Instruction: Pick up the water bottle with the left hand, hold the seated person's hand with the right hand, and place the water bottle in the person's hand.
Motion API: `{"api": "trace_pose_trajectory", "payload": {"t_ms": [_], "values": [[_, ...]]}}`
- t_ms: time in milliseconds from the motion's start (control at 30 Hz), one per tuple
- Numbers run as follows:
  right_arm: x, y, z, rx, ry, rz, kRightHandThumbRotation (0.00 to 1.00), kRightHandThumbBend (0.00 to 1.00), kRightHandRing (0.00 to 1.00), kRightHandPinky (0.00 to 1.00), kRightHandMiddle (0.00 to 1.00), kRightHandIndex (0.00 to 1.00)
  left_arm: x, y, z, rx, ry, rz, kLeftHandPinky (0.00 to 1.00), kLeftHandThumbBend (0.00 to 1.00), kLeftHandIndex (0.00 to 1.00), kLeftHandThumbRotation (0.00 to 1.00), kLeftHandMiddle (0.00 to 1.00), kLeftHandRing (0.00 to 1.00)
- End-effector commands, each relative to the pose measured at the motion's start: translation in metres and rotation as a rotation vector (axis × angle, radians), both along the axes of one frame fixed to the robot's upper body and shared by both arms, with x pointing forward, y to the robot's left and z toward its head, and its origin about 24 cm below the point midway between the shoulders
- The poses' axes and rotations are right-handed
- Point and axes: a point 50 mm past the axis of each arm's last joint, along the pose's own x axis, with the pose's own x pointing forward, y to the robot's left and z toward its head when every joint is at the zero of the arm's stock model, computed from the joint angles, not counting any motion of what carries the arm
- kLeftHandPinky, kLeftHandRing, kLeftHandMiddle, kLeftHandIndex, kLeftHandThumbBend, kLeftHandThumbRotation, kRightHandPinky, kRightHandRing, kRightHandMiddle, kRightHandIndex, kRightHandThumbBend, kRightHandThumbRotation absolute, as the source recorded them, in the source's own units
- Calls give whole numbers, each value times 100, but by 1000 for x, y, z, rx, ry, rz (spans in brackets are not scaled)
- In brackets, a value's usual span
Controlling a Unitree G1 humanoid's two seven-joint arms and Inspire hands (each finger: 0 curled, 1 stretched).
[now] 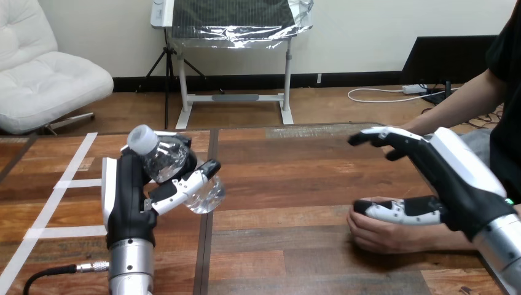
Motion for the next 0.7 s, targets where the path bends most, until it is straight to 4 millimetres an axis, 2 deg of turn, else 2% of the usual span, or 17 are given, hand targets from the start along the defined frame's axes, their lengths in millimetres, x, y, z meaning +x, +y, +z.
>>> {"api": "trace_pose_trajectory", "payload": {"t_ms": [0,300,667], "values": [[23,-23,49,-108,-93,-32,0,76,86,75,88,79,4,-18,69,-40,-300,-87,43,64,48,0,43,41],[30,-38,54,-252,-2,-67,5,80,86,74,90,81,-2,-21,71,-70,-297,-111,44,63,48,0,44,42],[39,-53,55,-335,128,-96,11,83,88,74,91,84,-7,-21,71,-74,-299,-126,44,63,49,0,44,42]]}}
